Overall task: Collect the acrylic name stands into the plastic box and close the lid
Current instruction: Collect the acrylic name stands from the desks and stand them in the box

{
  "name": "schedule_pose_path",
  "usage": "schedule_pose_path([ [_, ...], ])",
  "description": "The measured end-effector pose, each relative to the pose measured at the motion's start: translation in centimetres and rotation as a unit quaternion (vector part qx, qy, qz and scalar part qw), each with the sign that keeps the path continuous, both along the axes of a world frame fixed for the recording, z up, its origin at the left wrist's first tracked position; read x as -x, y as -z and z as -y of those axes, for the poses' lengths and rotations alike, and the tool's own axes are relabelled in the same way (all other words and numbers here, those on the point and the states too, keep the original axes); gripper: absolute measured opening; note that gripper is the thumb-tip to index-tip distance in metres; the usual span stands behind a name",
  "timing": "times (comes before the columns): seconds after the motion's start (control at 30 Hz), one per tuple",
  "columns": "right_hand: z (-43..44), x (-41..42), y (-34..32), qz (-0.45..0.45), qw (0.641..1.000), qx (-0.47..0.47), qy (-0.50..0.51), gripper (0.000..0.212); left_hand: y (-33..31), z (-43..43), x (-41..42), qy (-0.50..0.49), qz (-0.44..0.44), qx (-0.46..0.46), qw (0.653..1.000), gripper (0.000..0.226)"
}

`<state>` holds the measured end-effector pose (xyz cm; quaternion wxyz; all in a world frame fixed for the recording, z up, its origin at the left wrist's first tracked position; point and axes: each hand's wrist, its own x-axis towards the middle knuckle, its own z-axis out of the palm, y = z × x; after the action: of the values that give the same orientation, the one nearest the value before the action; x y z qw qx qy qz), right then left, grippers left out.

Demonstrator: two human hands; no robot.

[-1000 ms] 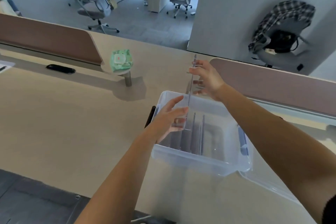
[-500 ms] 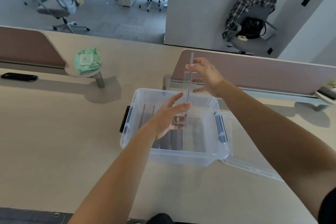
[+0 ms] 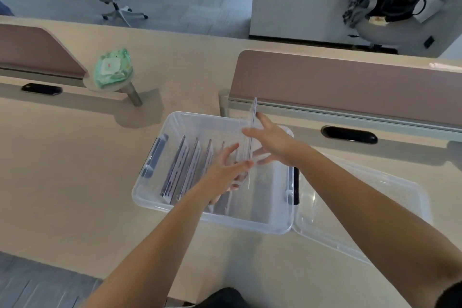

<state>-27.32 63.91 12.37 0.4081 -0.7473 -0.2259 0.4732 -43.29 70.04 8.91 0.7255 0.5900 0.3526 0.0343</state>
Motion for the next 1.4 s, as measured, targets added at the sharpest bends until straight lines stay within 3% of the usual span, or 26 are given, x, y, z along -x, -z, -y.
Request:
schedule_pose_path([
  [0.07, 0.2, 0.7, 1.4, 0.049, 0.999, 0.005, 0.009, 0.063, 0.8, 0.0, -0.2, 0.018, -0.019, -0.047, 0.999, 0.093],
  [0.17, 0.3, 1.7, 2.3, 0.132, 0.991, 0.005, 0.029, 0.038, 0.8, 0.3, -0.3, 0.059, -0.03, -0.163, 0.984, 0.081],
  [0.33, 1.0, 2.1, 2.3, 0.176, 0.982, 0.042, 0.053, 0.02, 1.0, -1.9, 1.0, 0.142, -0.037, -0.212, 0.966, 0.075],
  [0.47, 2.1, 2.8, 2.5, 0.176, 0.979, 0.072, 0.073, 0.022, 2.6, -6.8, 4.1, 0.157, -0.097, -0.378, 0.907, 0.068],
  [0.57, 2.2, 3.6, 3.1, 0.181, 0.976, 0.098, 0.076, 0.022, 4.0, -11.0, 6.4, 0.137, -0.102, -0.451, 0.876, 0.062],
  [0.7, 1.7, 4.6, 4.1, 0.162, 0.975, 0.114, 0.103, 0.026, 5.1, -14.7, 7.9, 0.135, -0.119, -0.563, 0.807, 0.06],
  [0.87, 1.3, 4.7, 6.0, 0.174, 0.967, 0.164, 0.09, 0.024, 6.1, -16.8, 8.9, 0.117, -0.126, -0.621, 0.764, 0.043],
  [1.27, 1.5, 4.0, 11.5, 0.206, 0.947, 0.248, 0.019, 0.023, 7.2, -17.2, 8.8, 0.121, -0.199, -0.594, 0.77, 0.063],
  [1.4, 1.4, 4.1, 11.9, 0.198, 0.948, 0.247, 0.027, 0.043, 6.9, -17.2, 8.6, 0.127, -0.23, -0.571, 0.778, 0.065],
])
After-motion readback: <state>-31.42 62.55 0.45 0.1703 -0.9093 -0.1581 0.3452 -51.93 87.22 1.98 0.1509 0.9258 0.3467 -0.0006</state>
